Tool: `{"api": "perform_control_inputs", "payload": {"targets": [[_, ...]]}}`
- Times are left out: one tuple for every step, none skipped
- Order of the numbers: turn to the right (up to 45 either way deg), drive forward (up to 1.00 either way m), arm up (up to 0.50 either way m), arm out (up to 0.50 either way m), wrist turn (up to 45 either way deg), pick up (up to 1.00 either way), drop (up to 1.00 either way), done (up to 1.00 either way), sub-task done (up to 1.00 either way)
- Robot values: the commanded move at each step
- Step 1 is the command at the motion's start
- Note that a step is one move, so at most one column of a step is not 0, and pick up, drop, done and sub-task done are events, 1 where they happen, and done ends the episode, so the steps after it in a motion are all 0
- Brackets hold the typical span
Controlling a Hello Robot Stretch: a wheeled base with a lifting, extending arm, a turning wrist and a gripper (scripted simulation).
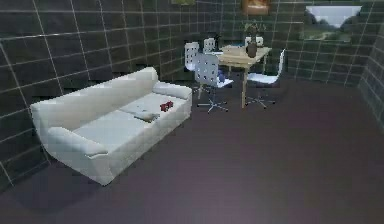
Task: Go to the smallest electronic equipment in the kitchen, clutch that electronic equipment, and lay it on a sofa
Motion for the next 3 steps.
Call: {"api": "perform_control_inputs", "payload": {"targets": [[27.0,0.0,0.0,0.0,0.0,0.0,0.0,0.0,0.0],[0.0,0.25,0.0,0.0,0.0,0.0,0.0,0.0,0.0],[45.0,0.0,0.0,0.0,0.0,0.0,0.0,0.0,0.0]]}}
